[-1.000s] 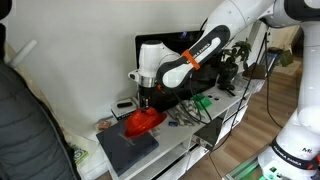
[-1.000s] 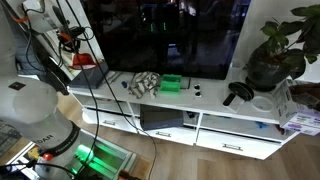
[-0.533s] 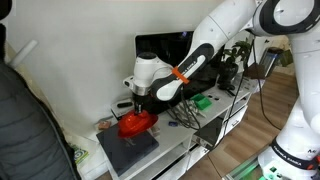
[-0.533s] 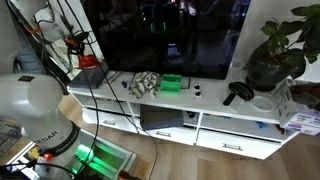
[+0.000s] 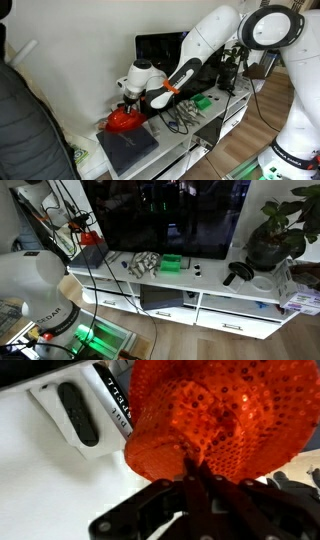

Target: Move the orange hat to the left

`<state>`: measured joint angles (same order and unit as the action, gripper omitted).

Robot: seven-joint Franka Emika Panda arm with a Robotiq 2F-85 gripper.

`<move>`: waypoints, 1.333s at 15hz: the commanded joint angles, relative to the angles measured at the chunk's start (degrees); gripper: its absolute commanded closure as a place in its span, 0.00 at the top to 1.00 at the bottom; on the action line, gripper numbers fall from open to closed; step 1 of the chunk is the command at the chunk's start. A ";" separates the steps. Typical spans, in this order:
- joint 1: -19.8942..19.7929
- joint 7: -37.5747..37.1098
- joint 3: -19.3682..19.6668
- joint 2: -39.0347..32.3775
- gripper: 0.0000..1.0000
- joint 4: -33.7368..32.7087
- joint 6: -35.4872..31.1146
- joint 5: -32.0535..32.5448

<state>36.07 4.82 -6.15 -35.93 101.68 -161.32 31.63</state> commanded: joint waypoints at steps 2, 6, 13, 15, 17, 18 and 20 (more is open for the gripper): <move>5.22 -5.51 5.35 -4.87 0.02 -5.49 -5.46 1.10; 6.41 -3.71 5.72 -5.07 0.45 -6.08 -4.82 -0.52; 0.65 4.73 -2.93 4.85 0.94 -0.39 8.30 -6.13; -4.06 9.50 -8.82 8.58 1.00 1.74 13.12 -12.27; -8.74 13.45 -13.99 11.95 1.00 3.65 13.41 -18.33; -11.25 15.81 -16.78 13.42 1.00 4.60 13.25 -21.53; -15.24 19.50 -21.10 16.80 1.00 6.09 17.11 -28.46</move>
<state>26.56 18.79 -21.36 -25.43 102.73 -148.06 11.72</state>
